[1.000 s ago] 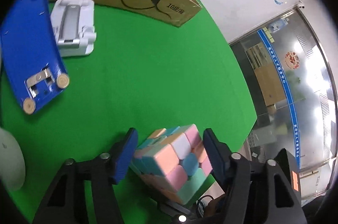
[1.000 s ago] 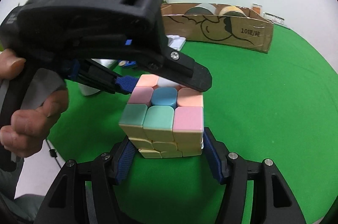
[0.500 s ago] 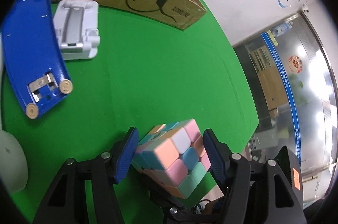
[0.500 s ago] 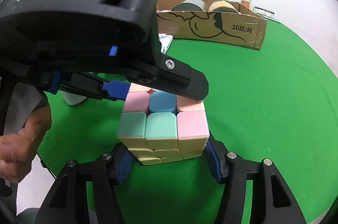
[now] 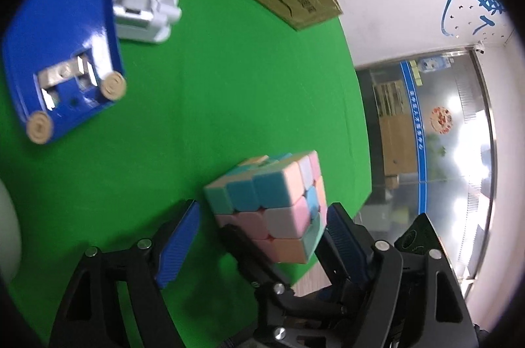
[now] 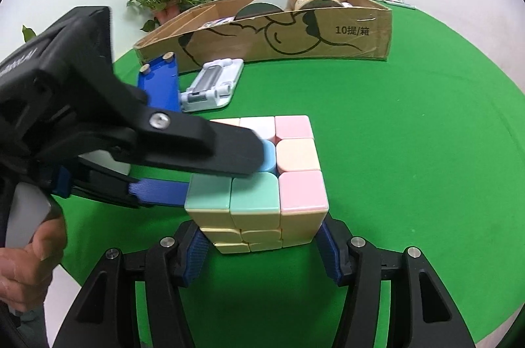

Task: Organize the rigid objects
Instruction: 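Carry the cube with both tools and lower it beside the game box, then open both tools and withdraw them from the cube, then grasp the blue stapler with the right tool while the left tool grips it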

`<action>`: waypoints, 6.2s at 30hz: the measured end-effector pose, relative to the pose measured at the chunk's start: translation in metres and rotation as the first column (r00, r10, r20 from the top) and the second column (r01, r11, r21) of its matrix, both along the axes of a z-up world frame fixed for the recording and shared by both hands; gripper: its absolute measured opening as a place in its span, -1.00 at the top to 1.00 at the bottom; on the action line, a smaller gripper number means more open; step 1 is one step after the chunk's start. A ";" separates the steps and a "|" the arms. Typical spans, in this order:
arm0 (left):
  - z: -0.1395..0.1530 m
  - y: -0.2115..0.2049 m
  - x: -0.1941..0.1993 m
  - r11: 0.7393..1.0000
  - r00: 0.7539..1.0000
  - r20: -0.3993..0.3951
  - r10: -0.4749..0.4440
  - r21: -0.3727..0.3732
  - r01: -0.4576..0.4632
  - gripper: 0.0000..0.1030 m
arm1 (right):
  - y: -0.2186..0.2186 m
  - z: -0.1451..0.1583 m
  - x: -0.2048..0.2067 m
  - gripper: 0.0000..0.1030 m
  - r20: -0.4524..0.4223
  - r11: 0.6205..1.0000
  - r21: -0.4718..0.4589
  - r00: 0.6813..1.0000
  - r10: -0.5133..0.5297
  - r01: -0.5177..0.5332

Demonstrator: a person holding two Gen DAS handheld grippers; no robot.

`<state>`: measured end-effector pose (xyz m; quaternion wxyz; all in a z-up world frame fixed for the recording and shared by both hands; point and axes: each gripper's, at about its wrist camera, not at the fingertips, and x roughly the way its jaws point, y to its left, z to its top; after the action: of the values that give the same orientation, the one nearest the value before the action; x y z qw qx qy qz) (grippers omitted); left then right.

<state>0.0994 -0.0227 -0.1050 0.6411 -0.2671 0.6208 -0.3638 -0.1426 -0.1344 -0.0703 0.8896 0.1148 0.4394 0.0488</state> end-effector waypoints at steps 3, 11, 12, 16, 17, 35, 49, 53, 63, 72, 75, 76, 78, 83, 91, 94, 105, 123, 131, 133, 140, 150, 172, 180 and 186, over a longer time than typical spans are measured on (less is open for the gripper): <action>-0.004 -0.002 -0.002 1.000 1.000 -0.018 0.002 -0.009 -0.002 -0.37 | -0.005 -0.002 0.007 -0.07 0.001 1.000 0.013 1.000 -0.007 0.007; 0.035 0.005 -0.001 0.998 0.994 0.102 0.038 -0.055 -0.032 -0.33 | -0.002 0.030 0.014 -0.07 0.063 1.000 -0.005 0.998 -0.016 0.016; 0.044 0.007 0.003 0.998 0.991 0.124 0.044 -0.058 -0.037 -0.33 | 0.000 0.038 0.017 -0.07 0.084 1.000 -0.011 0.996 -0.012 0.013; 0.075 0.017 0.020 0.997 0.980 0.186 0.066 -0.050 -0.057 -0.33 | 0.006 0.065 0.039 -0.06 0.143 1.000 -0.010 0.990 0.006 -0.004; 0.086 0.022 0.027 0.997 0.976 0.206 0.071 -0.051 -0.062 -0.33 | 0.009 0.073 0.046 -0.06 0.160 1.000 -0.012 0.987 0.011 -0.009; 0.136 0.075 0.156 0.991 0.945 0.299 0.132 -0.021 -0.132 -0.31 | 0.053 0.141 0.212 -0.05 0.227 0.995 -0.013 0.969 0.103 -0.102; 0.064 0.111 0.229 0.983 0.980 0.117 0.162 0.068 -0.171 -0.32 | 0.086 0.069 0.315 -0.05 -0.001 0.986 0.111 0.992 0.126 -0.125; 0.057 0.114 0.231 0.975 0.981 0.096 0.167 0.134 -0.179 -0.32 | 0.091 0.049 0.323 -0.05 -0.043 0.982 0.139 0.990 0.134 -0.127; 0.090 0.154 0.207 0.940 0.930 0.226 0.289 0.117 -0.320 -0.35 | 0.082 0.045 0.313 -0.27 -0.026 0.938 0.255 0.968 0.248 -0.233; 0.074 0.141 0.212 0.957 0.949 0.196 0.245 0.108 -0.269 -0.32 | 0.087 0.043 0.317 0.15 -0.043 0.947 0.190 0.962 0.271 -0.258; 0.068 0.130 0.211 0.963 0.962 0.184 0.202 0.144 -0.229 -0.14 | 0.087 0.044 0.318 0.15 -0.042 0.943 0.200 0.959 0.280 -0.267; 0.068 0.127 0.208 0.962 0.961 0.195 0.197 0.152 -0.228 -0.14 | 0.084 0.043 0.318 0.15 -0.042 0.939 0.207 0.957 0.288 -0.274; 0.067 0.125 0.204 0.964 0.966 0.176 0.189 0.154 -0.216 -0.13 | 0.082 0.043 0.318 0.13 -0.040 0.935 0.213 0.954 0.298 -0.283; 0.064 0.125 0.193 0.960 0.966 0.172 0.192 0.170 -0.222 0.04 | 0.072 0.046 0.319 0.11 -0.032 0.937 0.199 0.954 0.299 -0.287; 0.072 0.132 0.186 0.949 0.961 0.181 0.207 0.201 -0.243 0.04 | 0.088 0.043 0.319 0.15 -0.027 0.929 0.167 0.941 0.338 -0.330; 0.079 0.136 0.181 0.942 0.951 0.215 0.222 0.205 -0.266 0.04 | 0.085 0.046 0.317 0.06 -0.019 0.927 0.174 0.940 0.341 -0.332; 0.155 0.150 0.062 0.778 0.615 0.735 0.286 0.197 -0.597 -1.00 | 0.051 0.094 0.187 -0.99 0.279 0.969 -0.072 0.928 0.247 -0.237; 0.093 0.151 -0.012 0.761 0.775 0.535 0.335 0.331 -0.558 -0.99 | 0.086 -0.002 0.156 -0.20 -0.031 0.919 0.103 0.923 0.384 -0.379; 0.105 0.134 -0.033 0.774 0.760 0.573 0.307 0.314 -0.549 -0.99 | 0.090 -0.012 0.140 0.07 -0.055 0.928 0.045 0.927 0.371 -0.369; 0.103 0.127 -0.035 0.790 0.776 0.559 0.293 0.316 -0.526 -0.99 | 0.074 -0.012 0.129 0.07 -0.071 0.931 0.129 0.933 0.353 -0.342; 0.092 0.078 -0.061 0.869 0.826 0.529 0.195 0.297 -0.396 -0.99 | -0.012 -0.028 0.067 0.07 -0.150 0.849 0.502 0.950 0.274 -0.166; 0.073 0.039 -0.063 0.909 0.859 0.495 0.131 0.285 -0.303 -0.99 | -0.070 0.003 0.010 -0.42 0.025 0.990 0.132 0.998 0.052 -0.055; 0.054 0.022 -0.057 0.940 0.899 0.420 0.121 0.243 -0.240 -0.99 | -0.093 -0.039 0.029 0.30 -0.133 0.792 0.608 0.991 0.033 0.055; 0.053 0.001 -0.047 0.951 0.900 0.432 0.063 0.247 -0.186 -0.99 | -0.120 -0.002 0.009 -0.52 -0.018 0.937 0.317 0.989 -0.150 0.148; 0.041 -0.015 -0.032 0.958 0.917 0.394 0.057 0.238 -0.161 -0.99 | -0.067 0.009 0.007 -0.69 0.071 1.000 0.004 0.997 -0.006 0.006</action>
<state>0.0671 -0.0377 -0.0642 0.7992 -0.1372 0.5106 -0.2858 -0.1356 -0.2010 -0.0614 0.9045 0.1162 0.4071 0.0510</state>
